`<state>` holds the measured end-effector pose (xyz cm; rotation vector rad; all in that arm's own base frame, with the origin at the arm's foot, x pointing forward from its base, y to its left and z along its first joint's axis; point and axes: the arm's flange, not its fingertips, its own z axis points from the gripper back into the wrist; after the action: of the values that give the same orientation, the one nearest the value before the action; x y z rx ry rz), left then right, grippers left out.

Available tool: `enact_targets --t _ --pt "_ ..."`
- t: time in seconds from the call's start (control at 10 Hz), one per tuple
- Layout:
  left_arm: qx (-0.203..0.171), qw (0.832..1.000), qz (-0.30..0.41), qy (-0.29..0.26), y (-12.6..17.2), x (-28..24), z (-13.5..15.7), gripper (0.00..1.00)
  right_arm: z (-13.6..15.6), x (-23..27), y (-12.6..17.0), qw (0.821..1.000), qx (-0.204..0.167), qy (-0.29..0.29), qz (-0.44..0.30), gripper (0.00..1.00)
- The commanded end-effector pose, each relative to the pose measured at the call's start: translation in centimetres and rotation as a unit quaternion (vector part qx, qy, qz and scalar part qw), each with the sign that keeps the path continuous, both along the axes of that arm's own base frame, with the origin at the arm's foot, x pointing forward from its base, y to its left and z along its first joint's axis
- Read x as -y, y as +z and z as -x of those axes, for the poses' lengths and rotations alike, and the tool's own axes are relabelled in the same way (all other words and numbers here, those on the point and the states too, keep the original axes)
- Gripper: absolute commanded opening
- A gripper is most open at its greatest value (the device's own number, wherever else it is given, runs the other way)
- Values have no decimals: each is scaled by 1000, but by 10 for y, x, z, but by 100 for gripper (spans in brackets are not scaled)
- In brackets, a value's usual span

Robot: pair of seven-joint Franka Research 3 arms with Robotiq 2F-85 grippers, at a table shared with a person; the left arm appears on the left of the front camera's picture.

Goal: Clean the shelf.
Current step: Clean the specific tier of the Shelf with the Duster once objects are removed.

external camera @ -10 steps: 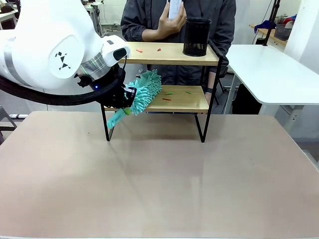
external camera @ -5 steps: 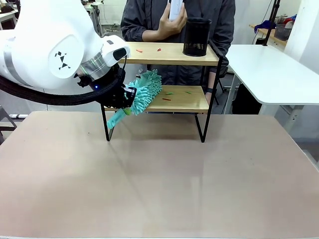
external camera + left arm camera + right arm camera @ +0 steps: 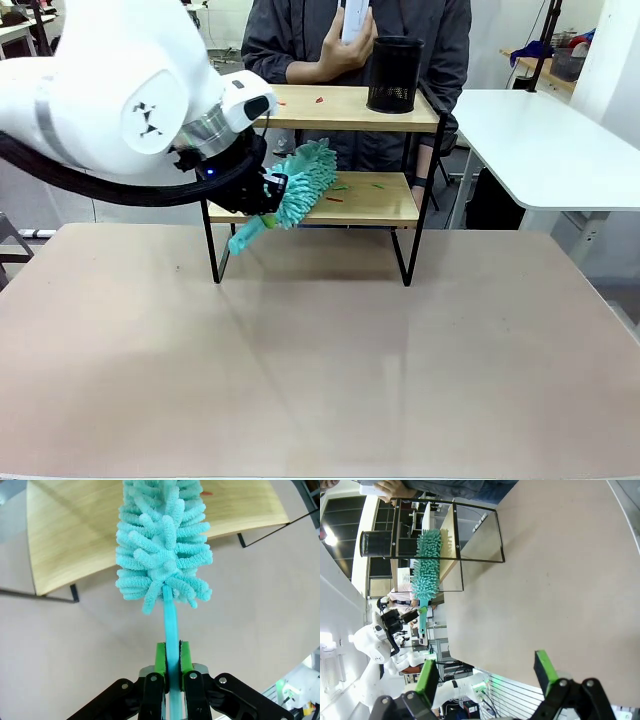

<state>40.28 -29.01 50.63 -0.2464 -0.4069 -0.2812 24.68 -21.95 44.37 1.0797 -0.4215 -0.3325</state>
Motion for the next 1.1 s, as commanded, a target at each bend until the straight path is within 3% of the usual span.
enact_targets --t 0.0,0.3,0.5,0.8,1.0 --pt "-3 1000 -10 -22 -7 29 -12 12 -3 1 2 1000 18 2 -3 100" --pt "-28 989 39 -140 0 43 8 12 -3 1 2 1000 18 2 -3 100" --pt "-28 984 40 -169 2 50 14 12 -3 1 2 1000 18 2 -3 100" --pt "-61 960 29 -273 16 21 36 12 -3 1 2 1000 18 2 -3 100" --pt "-45 965 32 -255 27 -18 64 12 -3 1 2 1000 18 2 -3 100"
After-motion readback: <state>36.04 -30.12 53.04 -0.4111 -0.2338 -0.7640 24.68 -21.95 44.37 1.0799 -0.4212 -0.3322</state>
